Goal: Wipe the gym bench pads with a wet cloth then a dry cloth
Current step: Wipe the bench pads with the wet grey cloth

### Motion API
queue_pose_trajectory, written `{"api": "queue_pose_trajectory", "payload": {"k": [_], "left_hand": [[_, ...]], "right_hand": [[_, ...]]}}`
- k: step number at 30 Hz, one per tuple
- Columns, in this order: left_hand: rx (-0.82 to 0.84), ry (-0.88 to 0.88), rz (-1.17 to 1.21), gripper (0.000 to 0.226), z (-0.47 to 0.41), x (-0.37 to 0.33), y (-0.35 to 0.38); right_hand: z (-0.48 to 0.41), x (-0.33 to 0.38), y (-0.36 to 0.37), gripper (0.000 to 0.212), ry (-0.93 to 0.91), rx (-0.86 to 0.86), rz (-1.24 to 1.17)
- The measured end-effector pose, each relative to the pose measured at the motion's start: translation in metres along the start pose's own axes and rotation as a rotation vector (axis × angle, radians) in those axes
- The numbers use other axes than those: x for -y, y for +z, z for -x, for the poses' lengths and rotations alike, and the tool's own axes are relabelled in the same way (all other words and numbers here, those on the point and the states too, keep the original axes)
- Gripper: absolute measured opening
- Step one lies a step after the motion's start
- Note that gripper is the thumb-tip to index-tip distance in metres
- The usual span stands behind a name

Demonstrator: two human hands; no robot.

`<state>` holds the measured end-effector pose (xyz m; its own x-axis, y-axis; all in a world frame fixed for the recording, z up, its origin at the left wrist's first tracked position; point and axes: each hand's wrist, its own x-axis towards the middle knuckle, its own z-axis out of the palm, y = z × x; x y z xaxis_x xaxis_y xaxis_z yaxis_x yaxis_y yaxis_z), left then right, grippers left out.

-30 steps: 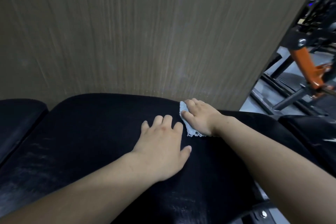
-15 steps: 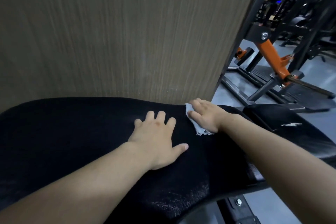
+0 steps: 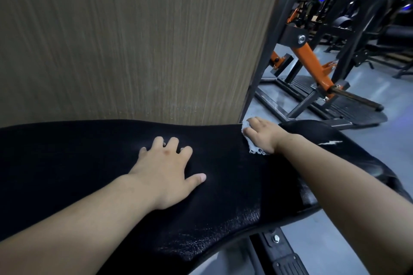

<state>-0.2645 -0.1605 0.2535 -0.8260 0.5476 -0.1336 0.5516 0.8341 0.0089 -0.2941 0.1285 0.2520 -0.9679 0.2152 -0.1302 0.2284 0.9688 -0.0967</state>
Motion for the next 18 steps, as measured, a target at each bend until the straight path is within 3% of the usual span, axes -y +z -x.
{"api": "queue_pose_trajectory", "payload": {"k": [7,11,15,18], "left_hand": [[0.046,-0.002,-0.035,0.069,-0.006,0.000,0.000],[0.072,-0.005,-0.048,0.069,-0.009,-0.003,-0.001],[0.095,-0.006,-0.057,0.067,-0.008,-0.006,-0.005],[0.109,-0.013,-0.062,0.066,-0.008,-0.007,-0.008]], "right_hand": [[0.015,-0.005,0.005,0.022,0.141,-0.054,-0.126],[0.023,-0.018,0.015,0.069,0.178,-0.034,-0.064],[0.049,-0.019,0.017,0.062,0.266,-0.092,-0.122],[0.069,-0.021,0.025,0.069,0.263,-0.090,-0.103]]}}
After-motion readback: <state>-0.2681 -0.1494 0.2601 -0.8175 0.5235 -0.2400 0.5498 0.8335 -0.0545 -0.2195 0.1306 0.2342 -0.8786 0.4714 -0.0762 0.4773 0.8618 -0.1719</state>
